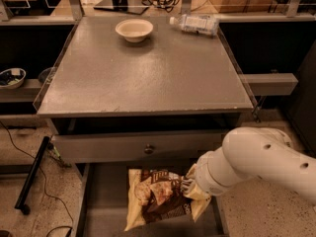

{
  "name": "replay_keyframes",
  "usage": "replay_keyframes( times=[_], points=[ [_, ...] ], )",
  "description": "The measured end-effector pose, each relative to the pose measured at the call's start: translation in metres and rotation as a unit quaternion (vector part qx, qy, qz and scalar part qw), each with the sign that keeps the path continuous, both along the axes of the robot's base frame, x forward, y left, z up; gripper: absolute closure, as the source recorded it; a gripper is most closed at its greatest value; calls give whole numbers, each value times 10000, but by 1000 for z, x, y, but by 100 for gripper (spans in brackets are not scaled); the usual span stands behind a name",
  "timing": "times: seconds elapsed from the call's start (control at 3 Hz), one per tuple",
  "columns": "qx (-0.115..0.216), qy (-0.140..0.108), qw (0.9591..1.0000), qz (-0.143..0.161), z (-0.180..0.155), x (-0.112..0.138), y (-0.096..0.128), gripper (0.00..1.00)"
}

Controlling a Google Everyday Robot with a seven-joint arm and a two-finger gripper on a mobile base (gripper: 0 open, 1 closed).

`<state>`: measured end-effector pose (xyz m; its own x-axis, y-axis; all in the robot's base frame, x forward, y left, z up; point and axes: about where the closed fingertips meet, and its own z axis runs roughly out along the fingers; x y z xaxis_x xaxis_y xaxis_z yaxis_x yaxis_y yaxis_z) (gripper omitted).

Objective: Pick brown chip bag from middle drawer and place on counter

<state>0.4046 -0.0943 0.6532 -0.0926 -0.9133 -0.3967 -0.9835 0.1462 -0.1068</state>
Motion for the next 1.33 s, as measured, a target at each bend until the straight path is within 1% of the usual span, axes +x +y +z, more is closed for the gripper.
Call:
replay_keyframes(
  times=[0.33,0.67,1.0,1.33],
  points=[
    [66,-159,9989,427,44,3,25,100],
    [88,-230,9966,781,77,-7,36,100],
    [119,-220,9967,776,75,-3,38,100],
    [97,-506,9963,687,104,26,35,100]
  ],
)
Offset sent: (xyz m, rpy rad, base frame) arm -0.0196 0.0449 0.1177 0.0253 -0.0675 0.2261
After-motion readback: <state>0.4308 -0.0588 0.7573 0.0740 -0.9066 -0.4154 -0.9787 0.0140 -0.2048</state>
